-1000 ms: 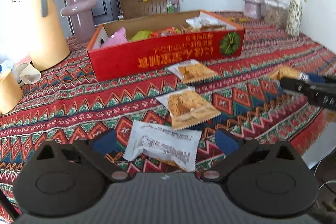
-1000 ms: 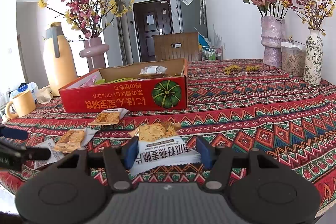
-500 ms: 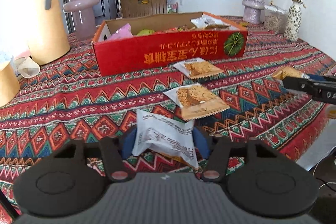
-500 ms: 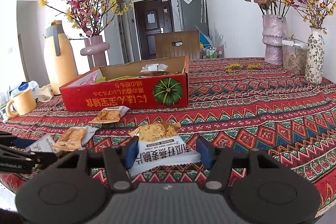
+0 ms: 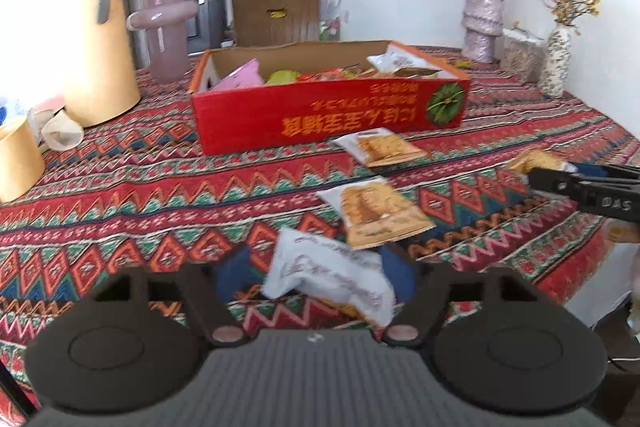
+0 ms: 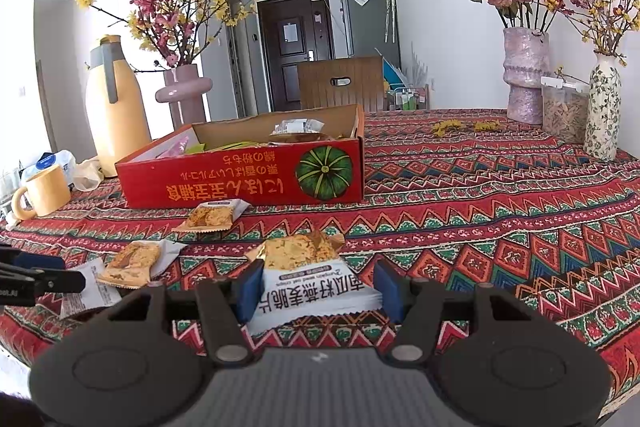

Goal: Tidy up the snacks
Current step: 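Grasp the white cracker packet on the cloth with the left gripper, then carry both cracker packets over the box, lower them in and open both grippers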

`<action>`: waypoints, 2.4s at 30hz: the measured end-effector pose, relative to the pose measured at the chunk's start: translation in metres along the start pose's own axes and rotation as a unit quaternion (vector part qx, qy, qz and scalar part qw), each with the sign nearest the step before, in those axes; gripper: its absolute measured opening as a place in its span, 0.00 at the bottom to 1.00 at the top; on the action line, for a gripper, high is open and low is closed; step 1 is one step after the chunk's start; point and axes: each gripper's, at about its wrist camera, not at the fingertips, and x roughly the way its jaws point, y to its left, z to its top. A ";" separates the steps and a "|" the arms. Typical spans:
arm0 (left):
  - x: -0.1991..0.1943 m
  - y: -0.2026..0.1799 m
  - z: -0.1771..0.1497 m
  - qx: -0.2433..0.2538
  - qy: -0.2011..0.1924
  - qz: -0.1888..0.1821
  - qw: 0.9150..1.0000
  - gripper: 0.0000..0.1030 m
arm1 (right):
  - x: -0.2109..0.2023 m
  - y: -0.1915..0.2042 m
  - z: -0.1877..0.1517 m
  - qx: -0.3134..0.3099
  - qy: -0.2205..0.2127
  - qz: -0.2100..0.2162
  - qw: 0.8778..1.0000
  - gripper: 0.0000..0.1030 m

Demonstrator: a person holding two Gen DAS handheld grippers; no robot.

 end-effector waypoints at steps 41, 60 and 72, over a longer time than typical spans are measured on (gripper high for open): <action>-0.025 0.017 0.001 -0.012 -0.067 0.003 0.998 0.25 | -0.002 0.015 0.005 -0.017 -0.002 0.007 1.000 0.56; 0.019 0.011 0.118 -0.040 -0.152 0.031 0.987 0.25 | 0.043 0.036 0.086 -0.042 -0.078 0.021 0.996 0.56; 0.117 0.035 0.155 -0.090 -0.124 0.073 0.986 0.26 | 0.152 0.045 0.143 -0.049 -0.057 0.006 0.997 0.56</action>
